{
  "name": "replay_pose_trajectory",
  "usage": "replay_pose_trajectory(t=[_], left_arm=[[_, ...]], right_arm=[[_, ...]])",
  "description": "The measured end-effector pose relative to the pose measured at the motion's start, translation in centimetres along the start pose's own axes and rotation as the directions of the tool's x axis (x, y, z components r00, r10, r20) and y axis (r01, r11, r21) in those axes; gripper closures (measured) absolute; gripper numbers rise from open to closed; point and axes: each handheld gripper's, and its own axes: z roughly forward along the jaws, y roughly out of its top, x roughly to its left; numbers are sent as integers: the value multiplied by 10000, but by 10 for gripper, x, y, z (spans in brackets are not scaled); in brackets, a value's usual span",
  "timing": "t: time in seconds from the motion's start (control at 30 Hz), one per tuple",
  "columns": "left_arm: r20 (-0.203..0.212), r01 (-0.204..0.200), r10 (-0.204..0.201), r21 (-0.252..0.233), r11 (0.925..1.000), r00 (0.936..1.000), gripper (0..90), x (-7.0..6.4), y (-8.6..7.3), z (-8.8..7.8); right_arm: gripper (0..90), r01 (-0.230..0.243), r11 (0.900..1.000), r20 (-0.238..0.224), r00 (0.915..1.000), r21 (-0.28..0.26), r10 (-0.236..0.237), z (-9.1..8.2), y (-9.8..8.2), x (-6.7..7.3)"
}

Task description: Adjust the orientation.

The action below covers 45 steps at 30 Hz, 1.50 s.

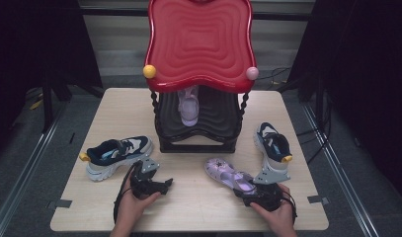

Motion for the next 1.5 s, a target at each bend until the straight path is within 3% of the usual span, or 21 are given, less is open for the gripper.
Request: replay_pose_trajectory(t=[0.23,0.43,0.93,1.1,1.33,1.5], left_arm=[[1,-31,31,19,10000,10000,151,0,0,0],[4,-17,17,22,10000,10000,151,0,0,0],[0,3,-3,-2,10000,10000,151,0,0,0],[7,6,-6,8,10000,10000,151,0,0,0],[4,10,-10,5,10000,10000,151,0,0,0],[-4,12,-12,10,10000,10000,151,0,0,0]], right_arm=[[377,37,9993,274,9996,-373,-27,-12,10,5],[377,90,9984,236,9997,-562,-77,-14,16,8],[377,-150,9907,446,9988,-1353,212,-26,35,3],[377,-178,9888,599,9978,-1485,270,-25,42,5],[377,-504,9837,1051,9920,-1727,693,-22,49,8],[377,-527,9798,988,9924,-1929,728,-21,53,10]])
